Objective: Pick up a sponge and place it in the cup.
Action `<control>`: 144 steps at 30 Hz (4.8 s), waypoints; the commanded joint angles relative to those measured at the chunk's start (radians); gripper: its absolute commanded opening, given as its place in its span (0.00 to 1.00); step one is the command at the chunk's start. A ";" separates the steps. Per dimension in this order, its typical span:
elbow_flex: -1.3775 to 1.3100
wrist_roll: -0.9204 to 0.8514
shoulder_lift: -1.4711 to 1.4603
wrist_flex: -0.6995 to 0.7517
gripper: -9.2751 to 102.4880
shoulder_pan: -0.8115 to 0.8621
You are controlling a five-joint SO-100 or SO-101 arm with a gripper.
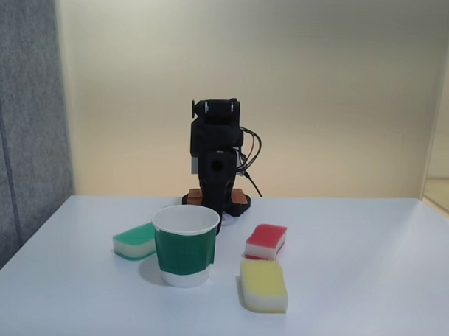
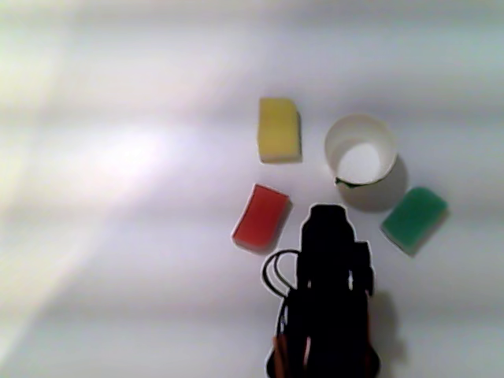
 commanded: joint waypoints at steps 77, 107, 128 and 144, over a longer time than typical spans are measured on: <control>-0.881 -0.773 -1.197 -0.089 0.08 -0.431; -0.693 -0.635 -1.295 -0.341 0.33 -0.578; -0.621 -0.765 -1.341 -0.425 0.08 -0.523; -0.718 -0.657 -1.132 -0.279 0.08 -0.382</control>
